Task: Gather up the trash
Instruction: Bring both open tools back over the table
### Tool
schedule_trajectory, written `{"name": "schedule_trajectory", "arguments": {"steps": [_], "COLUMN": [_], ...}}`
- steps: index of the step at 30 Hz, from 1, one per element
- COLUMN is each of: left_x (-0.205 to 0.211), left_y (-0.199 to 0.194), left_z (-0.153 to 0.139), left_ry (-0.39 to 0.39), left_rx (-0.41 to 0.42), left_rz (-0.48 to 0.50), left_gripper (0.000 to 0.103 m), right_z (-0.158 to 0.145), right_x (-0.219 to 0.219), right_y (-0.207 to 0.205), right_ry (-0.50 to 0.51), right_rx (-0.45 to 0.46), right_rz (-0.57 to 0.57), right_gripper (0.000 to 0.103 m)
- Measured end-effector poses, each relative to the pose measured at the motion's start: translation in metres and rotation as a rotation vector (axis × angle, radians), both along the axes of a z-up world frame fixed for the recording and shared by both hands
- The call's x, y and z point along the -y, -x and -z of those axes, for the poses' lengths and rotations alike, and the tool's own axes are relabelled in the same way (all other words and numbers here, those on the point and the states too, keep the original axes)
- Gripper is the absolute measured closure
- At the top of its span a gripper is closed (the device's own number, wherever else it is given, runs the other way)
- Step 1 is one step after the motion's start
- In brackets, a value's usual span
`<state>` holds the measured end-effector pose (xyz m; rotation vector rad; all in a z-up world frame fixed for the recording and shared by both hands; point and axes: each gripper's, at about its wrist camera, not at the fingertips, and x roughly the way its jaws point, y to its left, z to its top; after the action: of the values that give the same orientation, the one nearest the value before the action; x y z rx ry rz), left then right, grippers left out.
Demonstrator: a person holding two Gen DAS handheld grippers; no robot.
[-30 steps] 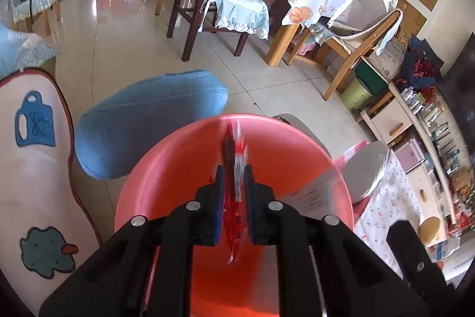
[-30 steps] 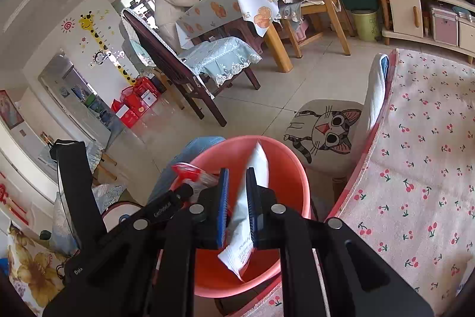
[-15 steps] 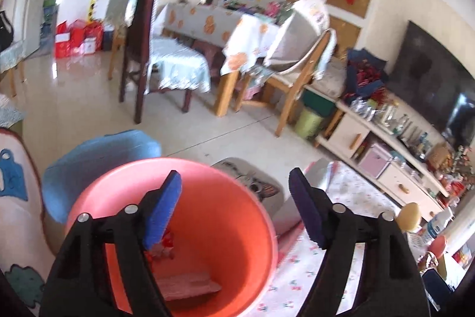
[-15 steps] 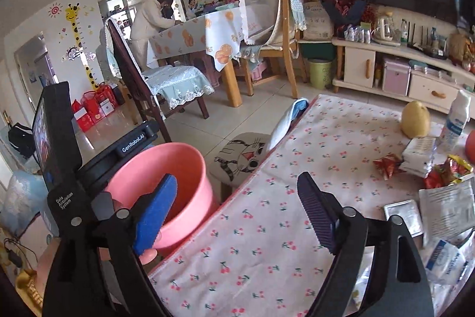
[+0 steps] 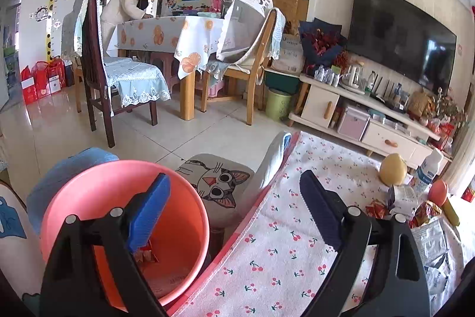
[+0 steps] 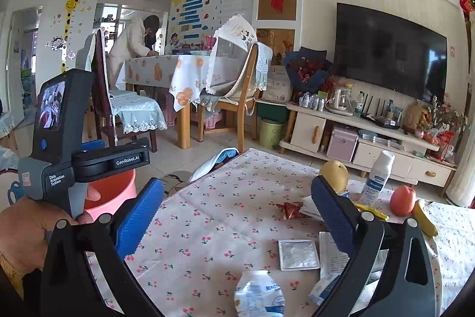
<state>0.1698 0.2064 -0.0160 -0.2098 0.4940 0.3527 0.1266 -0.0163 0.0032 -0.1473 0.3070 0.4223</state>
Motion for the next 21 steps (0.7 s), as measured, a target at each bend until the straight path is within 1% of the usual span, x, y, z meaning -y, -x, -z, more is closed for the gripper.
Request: {"name": "schedule_trajectory", "arguments": {"steps": [2, 4, 7, 13, 16, 18, 21], "left_x": [0.007, 0.015, 0.022, 0.043, 0.057, 0.070, 0.092], "left_y": [-0.004, -0.009, -0.014, -0.021, -0.025, -0.026, -0.029], "left_z": [0.001, 0.003, 0.004, 0.011, 0.013, 0.014, 0.017], "left_ry": [0.001, -0.007, -0.004, -0.024, -0.013, -0.035, -0.086], "left_rx": [-0.029, -0.058, -0.072, -0.098, -0.109, -0.108, -0.119], "left_rz": [0.017, 0.017, 0.042, 0.087, 0.146, 0.165, 0.194], "left_gripper": [0.013, 0.013, 0.013, 0.011, 0.010, 0.009, 0.009], "right_z": [0.002, 0.005, 0.010, 0.020, 0.026, 0.029, 0.033], "right_x": [0.012, 0.026, 0.049, 0.085, 0.100, 0.110, 0.125], "right_y": [0.003, 0.001, -0.006, -0.015, -0.017, -0.019, -0.025], "right_ry": [0.007, -0.001, -0.038, -0.049, -0.056, -0.058, -0.044], "right_rx": [0.019, 0.014, -0.024, -0.082, -0.118, -0.140, -0.205], "right_rz": [0.022, 0.047, 0.074, 0.125, 0.124, 0.136, 0.188], "right_gripper": [0.005, 0.005, 0.005, 0.005, 0.005, 0.005, 0.005]}}
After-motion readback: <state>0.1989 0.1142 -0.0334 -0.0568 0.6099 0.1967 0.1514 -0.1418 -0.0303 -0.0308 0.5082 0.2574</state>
